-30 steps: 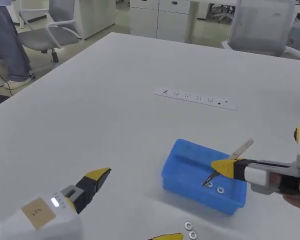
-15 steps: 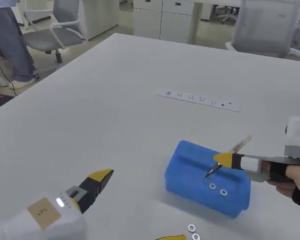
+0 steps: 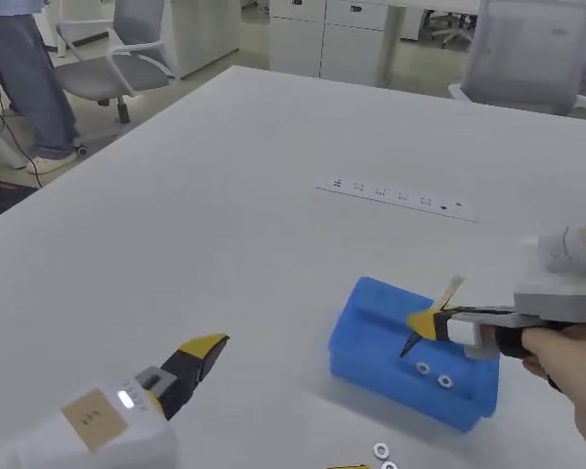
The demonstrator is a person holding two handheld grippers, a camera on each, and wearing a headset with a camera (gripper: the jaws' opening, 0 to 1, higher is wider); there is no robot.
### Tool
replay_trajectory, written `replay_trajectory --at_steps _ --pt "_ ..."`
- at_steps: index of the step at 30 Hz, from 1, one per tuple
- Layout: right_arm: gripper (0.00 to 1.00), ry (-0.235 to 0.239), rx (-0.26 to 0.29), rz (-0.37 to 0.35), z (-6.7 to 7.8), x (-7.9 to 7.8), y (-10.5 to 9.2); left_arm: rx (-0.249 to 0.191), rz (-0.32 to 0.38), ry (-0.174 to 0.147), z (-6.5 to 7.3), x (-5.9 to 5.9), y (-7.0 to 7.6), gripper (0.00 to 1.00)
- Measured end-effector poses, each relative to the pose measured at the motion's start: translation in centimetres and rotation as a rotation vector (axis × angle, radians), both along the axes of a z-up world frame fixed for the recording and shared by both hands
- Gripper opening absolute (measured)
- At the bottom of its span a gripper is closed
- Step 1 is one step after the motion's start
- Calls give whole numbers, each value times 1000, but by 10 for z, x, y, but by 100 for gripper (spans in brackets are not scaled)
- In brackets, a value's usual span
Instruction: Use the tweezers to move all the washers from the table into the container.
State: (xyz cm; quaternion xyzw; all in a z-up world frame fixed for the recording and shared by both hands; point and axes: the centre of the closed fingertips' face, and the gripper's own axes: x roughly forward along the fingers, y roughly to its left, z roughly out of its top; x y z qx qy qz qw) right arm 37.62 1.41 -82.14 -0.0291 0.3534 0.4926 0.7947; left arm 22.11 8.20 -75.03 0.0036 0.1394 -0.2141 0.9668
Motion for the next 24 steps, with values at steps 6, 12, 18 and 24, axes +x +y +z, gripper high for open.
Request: replay_trajectory --at_steps 6,12,18,24 --pt "3 -46 -50 57 -5 -4 4 5 0 2 -1 0 0 92" --pt "4 -92 -79 101 -6 -6 6 5 1 2 -1 0 0 91" --pt "4 -134 -70 118 0 -6 6 6 2 1 -1 0 0 91" --pt "4 -149 -30 103 12 -6 4 3 4 -1 0 0 1 91"
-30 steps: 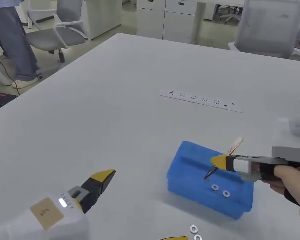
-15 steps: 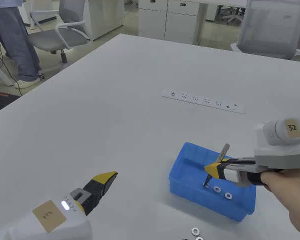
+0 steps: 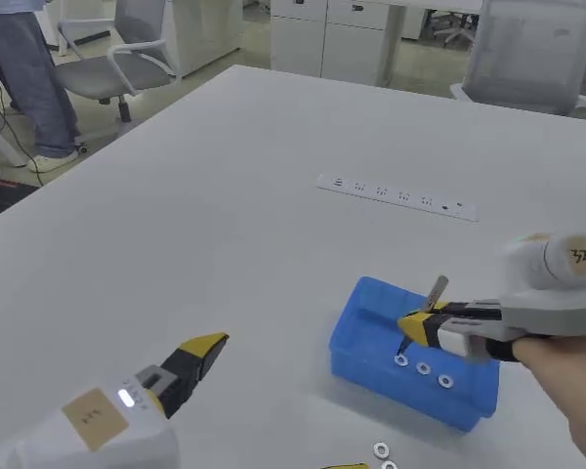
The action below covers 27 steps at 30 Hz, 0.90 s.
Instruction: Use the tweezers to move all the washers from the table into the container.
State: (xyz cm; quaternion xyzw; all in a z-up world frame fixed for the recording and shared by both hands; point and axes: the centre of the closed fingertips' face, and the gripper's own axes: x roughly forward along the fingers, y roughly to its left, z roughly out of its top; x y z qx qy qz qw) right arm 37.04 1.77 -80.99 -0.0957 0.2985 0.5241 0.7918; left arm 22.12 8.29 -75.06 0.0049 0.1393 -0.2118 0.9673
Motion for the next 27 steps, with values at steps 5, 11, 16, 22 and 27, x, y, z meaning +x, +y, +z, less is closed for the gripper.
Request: replay_trajectory --at_steps 5,11,16,22,27 --pt "4 -45 15 3 15 -6 -3 1 -2 0 0 0 0 91" --pt "4 -77 60 8 35 -19 -4 1 -5 1 0 0 -1 91" --pt "4 -90 85 19 46 -29 -6 1 -8 3 -1 0 -2 91" --pt "4 -58 103 49 46 -51 -9 2 -10 4 -1 -1 -2 91" --pt "4 -17 119 56 40 -65 -10 2 -13 5 -1 -1 -2 91"
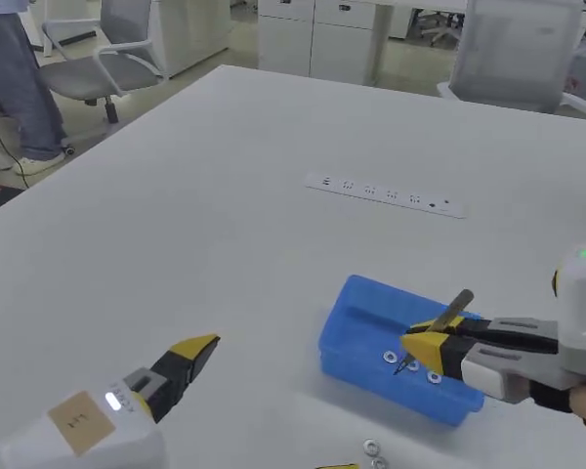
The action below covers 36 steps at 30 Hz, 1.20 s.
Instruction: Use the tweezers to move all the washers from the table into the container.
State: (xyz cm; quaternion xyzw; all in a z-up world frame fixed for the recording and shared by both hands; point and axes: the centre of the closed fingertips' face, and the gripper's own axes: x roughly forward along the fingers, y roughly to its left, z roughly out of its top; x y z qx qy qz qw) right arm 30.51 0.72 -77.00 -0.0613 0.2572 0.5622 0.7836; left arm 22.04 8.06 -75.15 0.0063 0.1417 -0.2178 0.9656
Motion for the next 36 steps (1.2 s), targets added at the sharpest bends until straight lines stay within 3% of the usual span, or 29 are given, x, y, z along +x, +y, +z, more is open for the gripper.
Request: replay_trajectory --at_steps 8,16,23,31,36 --pt "4 96 13 1 -25 -26 3 1 1 2 0 0 0 91" --pt "4 167 -34 -6 -55 -39 -2 2 -3 4 -1 0 0 91" --pt "4 186 -40 -7 -61 -43 -3 6 -6 3 -1 0 -1 90" --pt "4 172 -66 17 -63 -46 -1 7 -7 6 -1 0 -1 90" --pt "4 113 -97 61 -64 -52 1 7 -5 5 -1 0 -1 90"
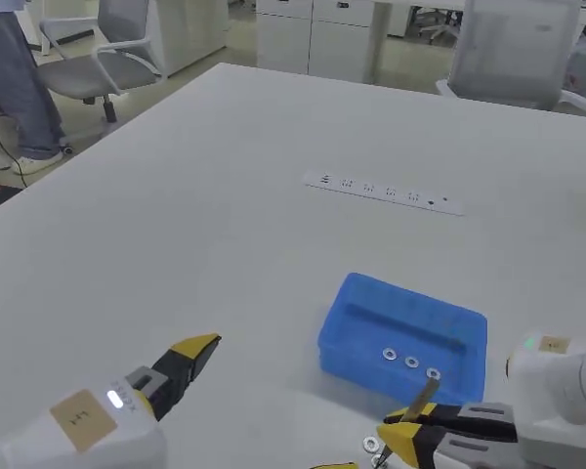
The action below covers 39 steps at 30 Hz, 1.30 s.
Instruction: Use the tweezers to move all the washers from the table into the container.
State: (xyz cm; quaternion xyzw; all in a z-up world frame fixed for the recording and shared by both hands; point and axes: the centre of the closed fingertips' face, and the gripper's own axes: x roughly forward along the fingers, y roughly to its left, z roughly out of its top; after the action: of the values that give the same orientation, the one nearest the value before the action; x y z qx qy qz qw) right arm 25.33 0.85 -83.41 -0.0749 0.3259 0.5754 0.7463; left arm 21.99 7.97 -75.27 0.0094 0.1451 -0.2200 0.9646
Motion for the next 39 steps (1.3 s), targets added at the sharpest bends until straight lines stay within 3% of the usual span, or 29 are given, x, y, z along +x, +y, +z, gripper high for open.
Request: replay_trajectory --at_steps 9,12,20,23,26,39 --pt "4 -214 -80 161 -1 -16 8 2 -5 2 0 0 -1 90" --pt "4 -239 -88 173 -2 -18 9 3 -8 4 -1 0 -1 90" --pt "3 -207 -54 124 -1 -9 8 8 -15 7 -2 -1 -2 90" --pt "3 -153 -13 81 2 -7 8 8 -12 9 -2 -1 -2 90" --pt "3 -125 50 33 14 0 9 1 -2 7 -2 0 0 90" --pt "3 -105 179 -51 58 30 11 4 2 -1 0 0 1 90"
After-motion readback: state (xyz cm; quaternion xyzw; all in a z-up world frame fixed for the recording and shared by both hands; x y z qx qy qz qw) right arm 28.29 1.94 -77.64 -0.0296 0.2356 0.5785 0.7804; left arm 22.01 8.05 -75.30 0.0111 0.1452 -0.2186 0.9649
